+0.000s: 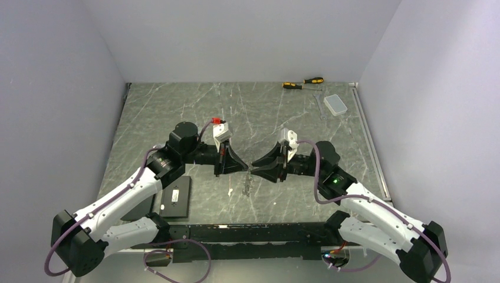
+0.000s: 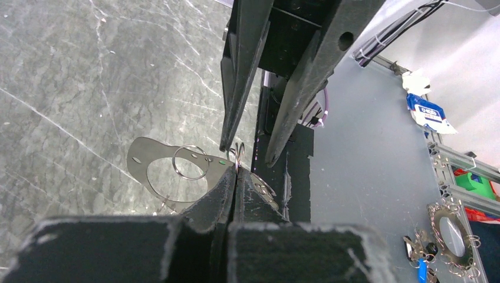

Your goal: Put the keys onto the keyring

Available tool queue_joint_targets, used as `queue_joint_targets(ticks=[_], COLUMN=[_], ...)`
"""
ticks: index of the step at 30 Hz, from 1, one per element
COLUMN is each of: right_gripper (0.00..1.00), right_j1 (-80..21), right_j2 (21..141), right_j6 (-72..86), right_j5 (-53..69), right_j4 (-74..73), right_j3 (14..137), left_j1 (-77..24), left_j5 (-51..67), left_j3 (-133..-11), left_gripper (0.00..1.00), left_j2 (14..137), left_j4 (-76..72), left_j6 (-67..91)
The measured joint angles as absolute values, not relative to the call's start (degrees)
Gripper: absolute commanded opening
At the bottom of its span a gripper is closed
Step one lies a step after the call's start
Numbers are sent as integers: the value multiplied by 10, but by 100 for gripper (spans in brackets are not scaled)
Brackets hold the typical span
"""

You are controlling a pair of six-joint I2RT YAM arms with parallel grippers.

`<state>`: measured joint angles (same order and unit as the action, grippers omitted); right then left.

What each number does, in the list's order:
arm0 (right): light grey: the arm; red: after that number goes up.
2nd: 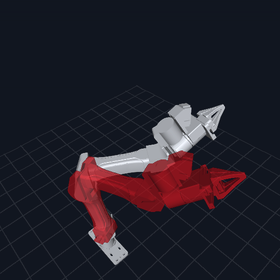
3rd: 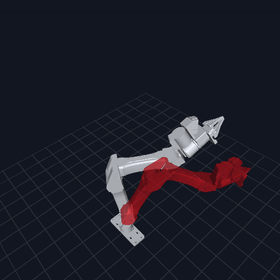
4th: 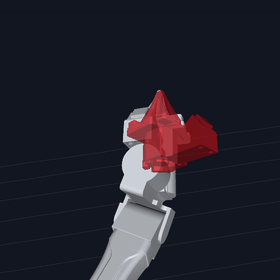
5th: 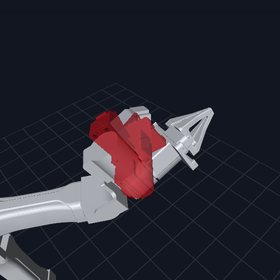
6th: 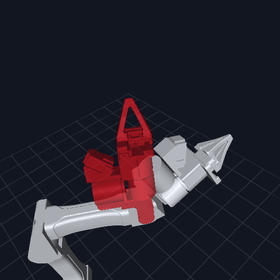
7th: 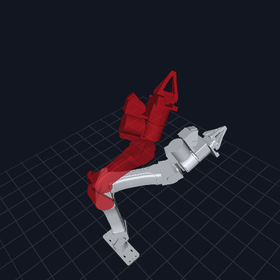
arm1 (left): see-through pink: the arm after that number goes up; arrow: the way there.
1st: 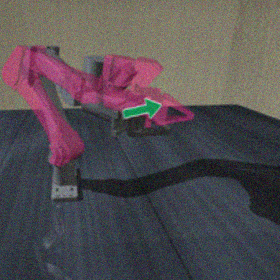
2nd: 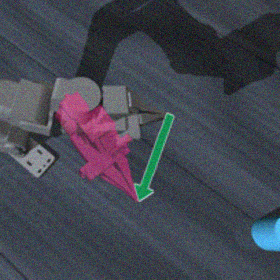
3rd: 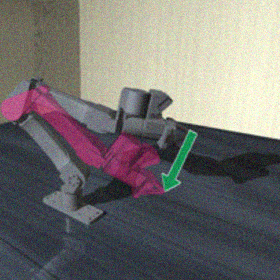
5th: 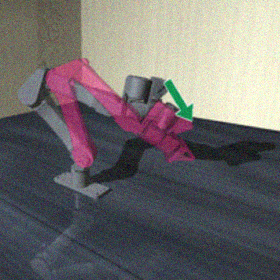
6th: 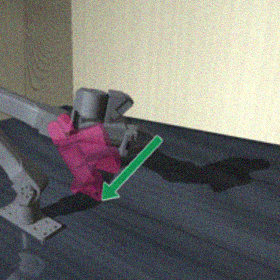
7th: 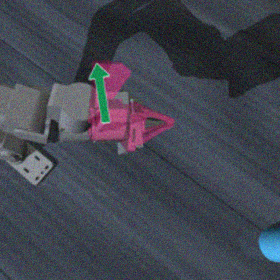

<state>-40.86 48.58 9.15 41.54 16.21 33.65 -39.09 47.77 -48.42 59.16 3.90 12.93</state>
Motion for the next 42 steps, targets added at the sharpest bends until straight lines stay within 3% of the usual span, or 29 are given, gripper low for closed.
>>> queue_joint_targets(ticks=[4,11,29,34,39,42], right_gripper=[18,14,21,15,0,0], right_j1=[-408,-408,-408,-408,-406,-404], right_j2=[498,509,525,532,539,541], right_j6=[92,93,110,116,122,123], right_j5=[425,430,451,454,459,462], right_j4=[164,164,173,181,186,186], right_j3=[336,337,348,349,350,350], left_j1=[-391,-391,-391,-391,-391,-391], left_j5=[477,477,473,473,471,471], left_j3=[-482,-480,-480,-480,-480,-480], left_gripper=[0,0,0,0,0,0], left_j2=[589,584,582,582,579,579], left_j4=[38,38,37,38,41,42], left_j6=[128,128,128,128,127,127])
